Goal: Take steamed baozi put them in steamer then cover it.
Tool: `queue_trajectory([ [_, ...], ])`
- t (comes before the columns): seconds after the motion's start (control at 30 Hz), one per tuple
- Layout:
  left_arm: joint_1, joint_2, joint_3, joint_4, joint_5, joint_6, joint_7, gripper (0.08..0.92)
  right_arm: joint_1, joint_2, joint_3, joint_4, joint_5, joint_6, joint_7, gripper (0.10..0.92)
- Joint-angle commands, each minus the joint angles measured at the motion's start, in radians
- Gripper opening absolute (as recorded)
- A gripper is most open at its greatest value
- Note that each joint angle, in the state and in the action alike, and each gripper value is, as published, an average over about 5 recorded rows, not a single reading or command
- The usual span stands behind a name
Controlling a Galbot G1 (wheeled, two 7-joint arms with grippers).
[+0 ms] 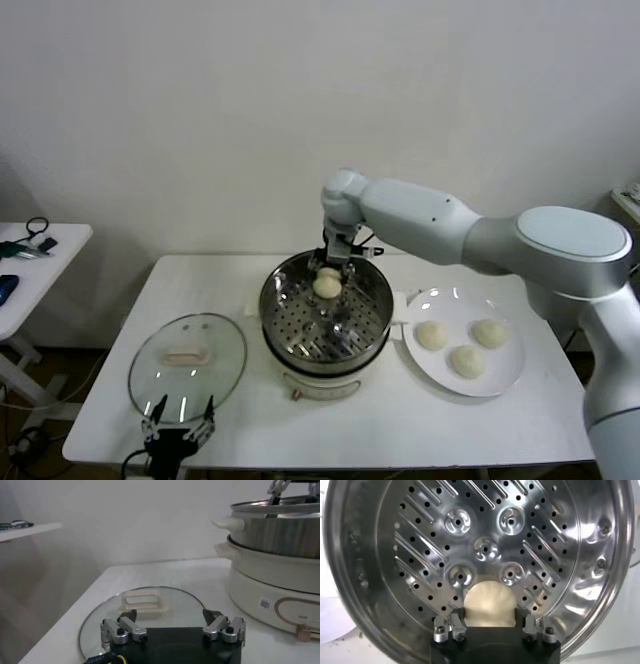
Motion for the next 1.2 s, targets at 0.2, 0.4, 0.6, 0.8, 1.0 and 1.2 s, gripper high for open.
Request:
queue_trajectory([
  [0.2, 0.003, 0.000, 0.002, 0.000, 0.006, 0.002, 0.000, 0.823, 0.229, -0.087, -0.110, 0.098, 0.400, -0.042, -0.070, 0.786],
  [0.4, 0.007, -0.006, 0.018, 0.004, 0.028, 0.000, 0.000, 0.823, 0.500, -0.257, -0.363, 0.229, 0.853, -0.179, -0.160, 0.822],
  [0.6, 0.012, -0.008, 0.024, 0.001, 0.033, -0.004, -0.001, 0.823, 0.568, -0.508, -0.524, 0.367, 0.945, -0.510, -0.139, 0.823],
  [0.8, 0.006, -0.008, 0.020, -0.001, 0.029, -0.008, -0.005, 0.823, 0.465, -0.702, -0.567, 0.464, 0.873, -0.739, -0.035, 0.823],
  [1.0, -0.001, -0.006, 0.020, -0.007, 0.030, -0.009, -0.004, 0.823, 0.315, -0.743, -0.468, 0.485, 0.836, -0.881, 0.059, 0.823],
  [1.2, -0.002, -0.005, 0.015, -0.012, 0.030, -0.010, -0.004, 0.823, 0.105, -0.698, -0.307, 0.408, 0.740, -0.936, 0.115, 0.823],
])
